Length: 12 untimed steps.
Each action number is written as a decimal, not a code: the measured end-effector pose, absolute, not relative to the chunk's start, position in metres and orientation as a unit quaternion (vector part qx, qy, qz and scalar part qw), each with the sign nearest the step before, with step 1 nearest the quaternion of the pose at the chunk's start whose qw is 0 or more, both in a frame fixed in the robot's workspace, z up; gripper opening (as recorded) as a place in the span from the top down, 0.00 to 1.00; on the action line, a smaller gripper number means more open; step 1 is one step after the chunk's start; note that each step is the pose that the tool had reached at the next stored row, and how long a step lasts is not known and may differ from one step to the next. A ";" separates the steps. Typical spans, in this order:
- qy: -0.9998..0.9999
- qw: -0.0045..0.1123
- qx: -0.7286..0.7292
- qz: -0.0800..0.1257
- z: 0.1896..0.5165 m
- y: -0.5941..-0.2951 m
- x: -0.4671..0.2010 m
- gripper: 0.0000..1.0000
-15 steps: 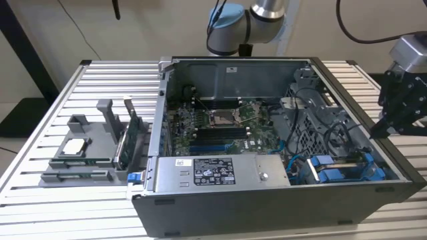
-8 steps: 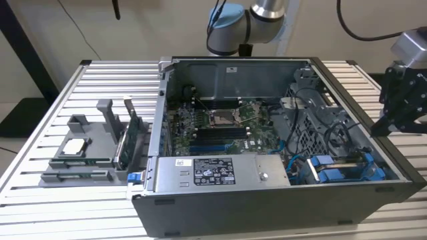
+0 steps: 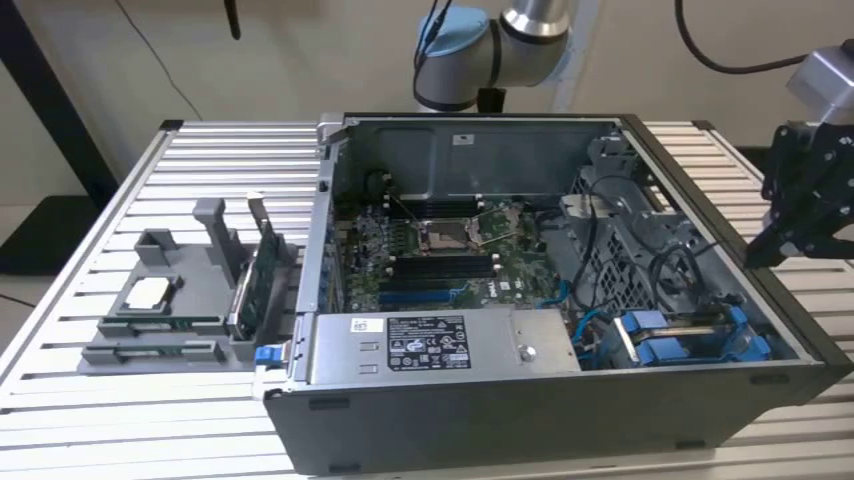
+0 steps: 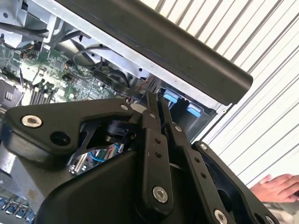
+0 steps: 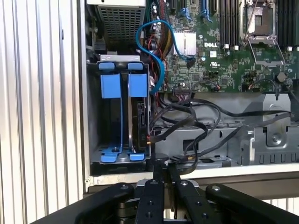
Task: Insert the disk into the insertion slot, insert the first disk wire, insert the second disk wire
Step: 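Insert the second disk wire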
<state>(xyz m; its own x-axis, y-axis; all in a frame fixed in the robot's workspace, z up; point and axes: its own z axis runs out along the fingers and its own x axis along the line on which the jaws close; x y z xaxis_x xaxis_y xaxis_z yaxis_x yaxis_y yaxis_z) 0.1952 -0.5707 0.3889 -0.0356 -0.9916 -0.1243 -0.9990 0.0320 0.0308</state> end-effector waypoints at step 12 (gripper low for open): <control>0.718 0.034 -0.694 0.054 0.398 -0.571 0.189 0.84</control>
